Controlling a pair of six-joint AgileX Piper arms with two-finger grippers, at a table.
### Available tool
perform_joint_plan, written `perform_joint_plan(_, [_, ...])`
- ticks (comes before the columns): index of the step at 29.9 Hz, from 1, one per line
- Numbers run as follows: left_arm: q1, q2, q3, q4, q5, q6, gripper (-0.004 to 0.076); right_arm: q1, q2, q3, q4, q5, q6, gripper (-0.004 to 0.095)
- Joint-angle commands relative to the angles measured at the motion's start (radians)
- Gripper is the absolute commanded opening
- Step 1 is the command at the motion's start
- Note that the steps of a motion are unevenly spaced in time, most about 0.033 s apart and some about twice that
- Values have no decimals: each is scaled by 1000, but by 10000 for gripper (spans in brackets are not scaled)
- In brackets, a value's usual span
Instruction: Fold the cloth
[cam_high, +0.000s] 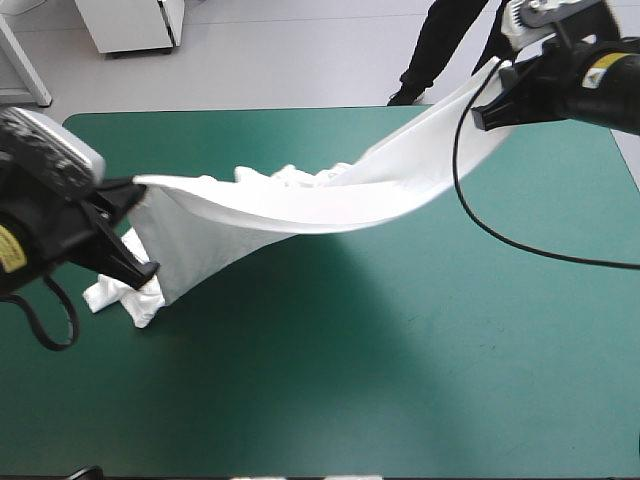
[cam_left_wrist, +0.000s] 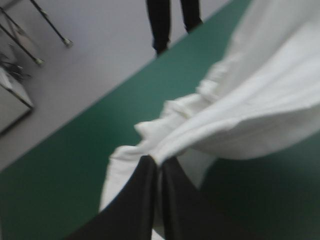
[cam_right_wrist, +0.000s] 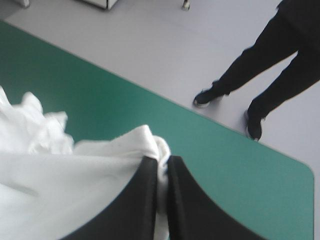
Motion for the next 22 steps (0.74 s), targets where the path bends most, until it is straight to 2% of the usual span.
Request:
perform_joint_plan(1, [-6,12,-157,126,29,5,-22,-6,-92,-78,-13,-97,2,-17])
perform_joint_plan(5, [-6,38,-319,127,27,59,-22,-6,-159,-134,-13,-155,2,-17])
perform_joint_plan(12, [-6,110,-555,92,-31,169,-22,-6,-255,-181,10,-388,-5,-17])
perform_joint_plan(16, [-6,132,-627,81,-142,207,-22,-6,-269,-181,10,-461,-5,-17])
perform_joint_plan(22, [-6,170,-637,158,-347,216,-22,-6,-242,-181,10,-573,-5,-17])
